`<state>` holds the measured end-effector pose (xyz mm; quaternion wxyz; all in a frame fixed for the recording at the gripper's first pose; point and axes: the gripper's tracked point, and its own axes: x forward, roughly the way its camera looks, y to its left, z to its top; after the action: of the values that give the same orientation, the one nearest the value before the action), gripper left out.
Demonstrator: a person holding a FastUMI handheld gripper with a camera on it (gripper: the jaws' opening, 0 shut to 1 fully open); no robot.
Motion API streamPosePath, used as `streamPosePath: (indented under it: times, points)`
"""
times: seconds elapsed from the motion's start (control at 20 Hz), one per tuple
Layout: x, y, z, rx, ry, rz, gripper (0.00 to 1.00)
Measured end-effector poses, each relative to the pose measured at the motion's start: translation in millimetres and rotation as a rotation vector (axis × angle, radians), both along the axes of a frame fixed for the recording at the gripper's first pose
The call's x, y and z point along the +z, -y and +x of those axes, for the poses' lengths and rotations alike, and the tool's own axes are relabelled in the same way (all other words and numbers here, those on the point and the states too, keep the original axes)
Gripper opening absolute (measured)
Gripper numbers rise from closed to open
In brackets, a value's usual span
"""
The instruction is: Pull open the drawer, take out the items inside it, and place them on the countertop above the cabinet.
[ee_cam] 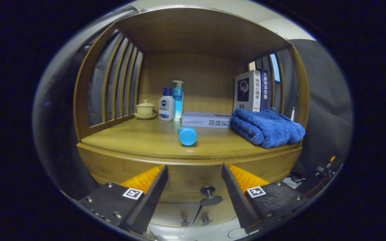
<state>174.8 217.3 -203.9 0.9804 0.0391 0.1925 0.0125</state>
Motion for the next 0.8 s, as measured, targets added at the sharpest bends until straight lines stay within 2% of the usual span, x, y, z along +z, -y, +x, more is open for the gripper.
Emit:
streamPosePath:
  times: [0.3,0.6,0.8]
  points:
    - [24.3,10.2,-10.2,0.013,0.032,0.019,0.97]
    - [96.6,41.1,-15.2,0.025,0.161,0.035,0.97]
    - [139.6,79.2,-45.1,0.030,0.237,0.028,0.96]
